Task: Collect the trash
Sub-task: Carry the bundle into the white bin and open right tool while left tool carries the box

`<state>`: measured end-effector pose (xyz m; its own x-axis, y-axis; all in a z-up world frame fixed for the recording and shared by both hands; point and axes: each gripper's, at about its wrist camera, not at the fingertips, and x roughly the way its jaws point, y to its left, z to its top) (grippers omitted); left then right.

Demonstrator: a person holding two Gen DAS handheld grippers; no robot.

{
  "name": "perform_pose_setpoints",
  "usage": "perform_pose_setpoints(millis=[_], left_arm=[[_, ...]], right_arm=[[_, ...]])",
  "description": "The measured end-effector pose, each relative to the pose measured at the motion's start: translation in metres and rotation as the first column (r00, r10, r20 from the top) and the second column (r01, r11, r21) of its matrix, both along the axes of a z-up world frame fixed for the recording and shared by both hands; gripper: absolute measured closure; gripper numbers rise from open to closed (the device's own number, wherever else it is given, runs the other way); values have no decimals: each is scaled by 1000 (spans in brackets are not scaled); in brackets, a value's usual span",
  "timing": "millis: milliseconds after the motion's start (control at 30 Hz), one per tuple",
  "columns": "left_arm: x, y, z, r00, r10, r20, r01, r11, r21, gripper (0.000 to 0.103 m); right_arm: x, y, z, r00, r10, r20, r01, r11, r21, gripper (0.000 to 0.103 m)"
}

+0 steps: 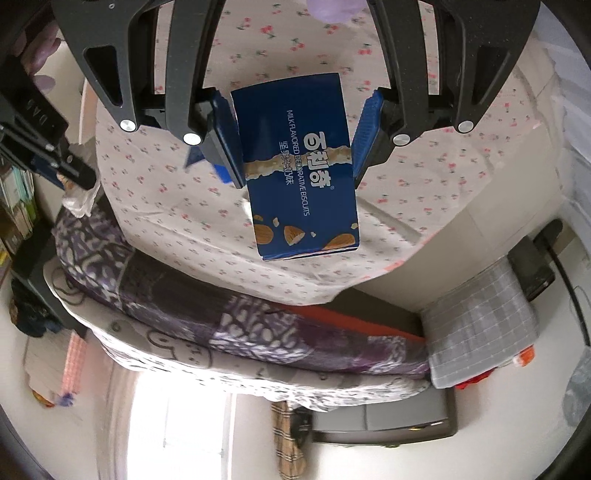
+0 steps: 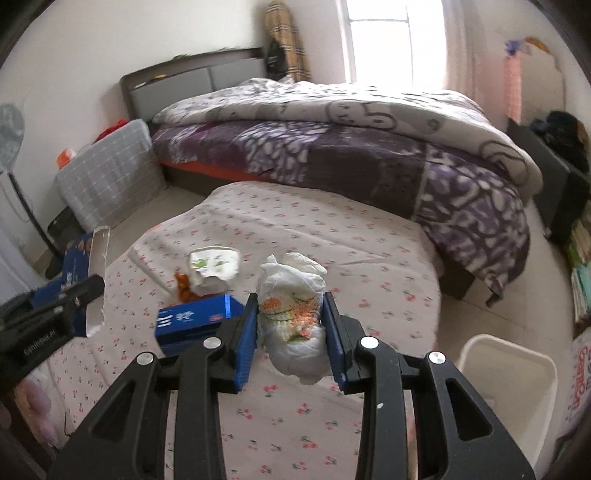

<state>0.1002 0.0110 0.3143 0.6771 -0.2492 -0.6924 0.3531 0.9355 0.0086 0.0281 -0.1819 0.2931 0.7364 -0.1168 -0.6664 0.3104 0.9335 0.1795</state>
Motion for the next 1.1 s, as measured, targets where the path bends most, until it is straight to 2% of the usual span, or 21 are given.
perform_pose_setpoints(millis=[600,1100], left_arm=[[-43,-83,-17,987,-160,6,159,986,44,51],[-80,-141,-30,959,-284,-6,283,956,76,51]], right_arm=[[-58,-81,3,982,-191,7,190,979,67,69],[-117,-151,-4,927,-372,-50,375,923,90,68]])
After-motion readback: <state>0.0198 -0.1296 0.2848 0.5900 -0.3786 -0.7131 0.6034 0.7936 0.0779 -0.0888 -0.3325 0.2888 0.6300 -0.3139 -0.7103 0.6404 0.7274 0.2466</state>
